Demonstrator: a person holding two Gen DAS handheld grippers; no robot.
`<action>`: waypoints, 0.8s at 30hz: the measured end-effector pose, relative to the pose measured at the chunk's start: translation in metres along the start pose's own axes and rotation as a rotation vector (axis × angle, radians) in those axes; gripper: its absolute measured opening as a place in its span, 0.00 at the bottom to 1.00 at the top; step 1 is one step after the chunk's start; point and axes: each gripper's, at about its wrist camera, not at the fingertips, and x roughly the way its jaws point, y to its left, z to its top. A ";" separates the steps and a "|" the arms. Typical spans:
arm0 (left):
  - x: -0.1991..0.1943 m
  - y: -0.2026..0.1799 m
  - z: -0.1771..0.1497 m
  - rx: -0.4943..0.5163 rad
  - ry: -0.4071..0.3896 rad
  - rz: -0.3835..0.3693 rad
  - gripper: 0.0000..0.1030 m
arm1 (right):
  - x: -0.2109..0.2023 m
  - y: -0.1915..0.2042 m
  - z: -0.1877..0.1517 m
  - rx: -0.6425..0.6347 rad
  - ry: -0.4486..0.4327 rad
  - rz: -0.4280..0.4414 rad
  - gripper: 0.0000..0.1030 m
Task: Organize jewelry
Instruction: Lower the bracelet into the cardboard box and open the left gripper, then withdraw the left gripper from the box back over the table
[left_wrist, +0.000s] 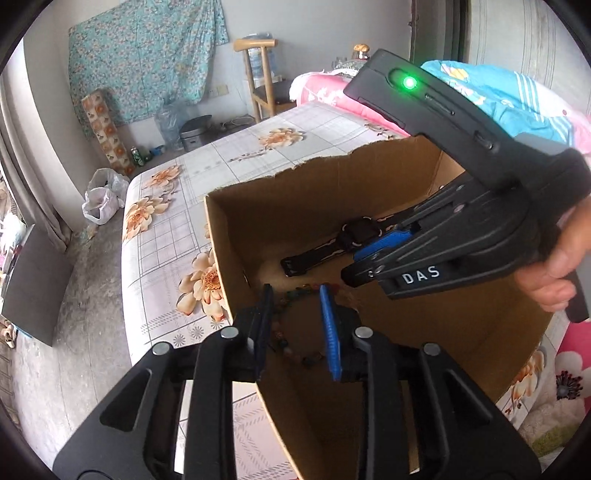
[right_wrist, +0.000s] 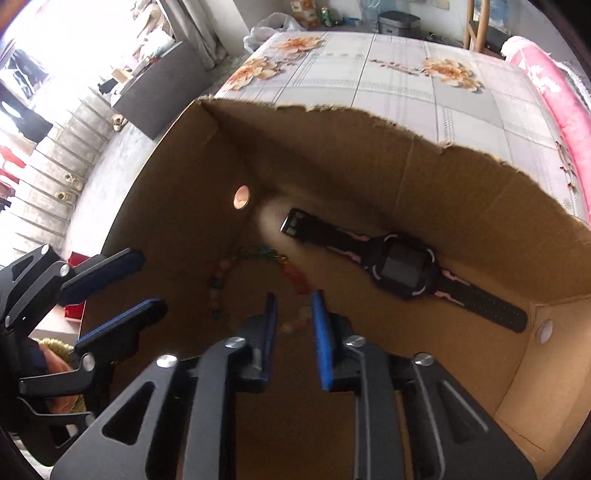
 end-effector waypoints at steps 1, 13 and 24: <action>-0.003 0.000 0.000 -0.007 -0.010 0.007 0.26 | -0.004 -0.001 -0.002 -0.001 -0.020 -0.003 0.25; -0.054 0.047 -0.031 -0.320 -0.107 -0.030 0.73 | -0.168 -0.043 -0.120 0.169 -0.582 -0.253 0.67; -0.027 0.022 -0.087 -0.569 0.006 -0.325 0.74 | -0.114 -0.125 -0.195 0.507 -0.412 0.143 0.66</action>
